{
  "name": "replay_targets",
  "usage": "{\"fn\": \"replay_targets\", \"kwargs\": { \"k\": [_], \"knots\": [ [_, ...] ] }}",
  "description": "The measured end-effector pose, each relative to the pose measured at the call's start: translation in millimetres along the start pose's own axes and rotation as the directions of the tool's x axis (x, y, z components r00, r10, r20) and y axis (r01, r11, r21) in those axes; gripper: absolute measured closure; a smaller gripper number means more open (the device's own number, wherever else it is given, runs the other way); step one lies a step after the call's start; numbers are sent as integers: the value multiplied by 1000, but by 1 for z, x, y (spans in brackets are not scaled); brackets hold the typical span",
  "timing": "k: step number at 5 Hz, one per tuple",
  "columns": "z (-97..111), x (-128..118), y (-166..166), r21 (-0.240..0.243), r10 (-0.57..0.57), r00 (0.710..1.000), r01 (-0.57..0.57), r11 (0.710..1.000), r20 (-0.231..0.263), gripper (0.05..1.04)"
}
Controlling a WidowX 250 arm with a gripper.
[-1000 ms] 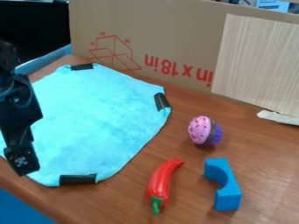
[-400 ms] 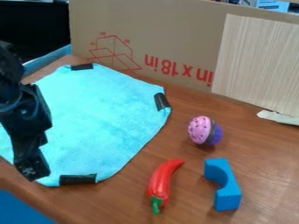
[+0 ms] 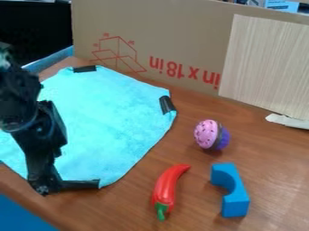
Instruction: Fold the cloth from bottom right to top left
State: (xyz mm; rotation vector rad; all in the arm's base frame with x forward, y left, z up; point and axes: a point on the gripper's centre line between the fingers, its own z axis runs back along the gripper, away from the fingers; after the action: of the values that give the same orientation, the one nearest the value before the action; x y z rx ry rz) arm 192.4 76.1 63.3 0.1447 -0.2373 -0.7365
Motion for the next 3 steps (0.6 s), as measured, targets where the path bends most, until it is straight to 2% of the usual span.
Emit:
{"fn": "replay_targets", "kwargs": {
  "k": [3],
  "knots": [
    [-17,18,-15,0,-23,1000,23,1000,-18,83]
  ]
}}
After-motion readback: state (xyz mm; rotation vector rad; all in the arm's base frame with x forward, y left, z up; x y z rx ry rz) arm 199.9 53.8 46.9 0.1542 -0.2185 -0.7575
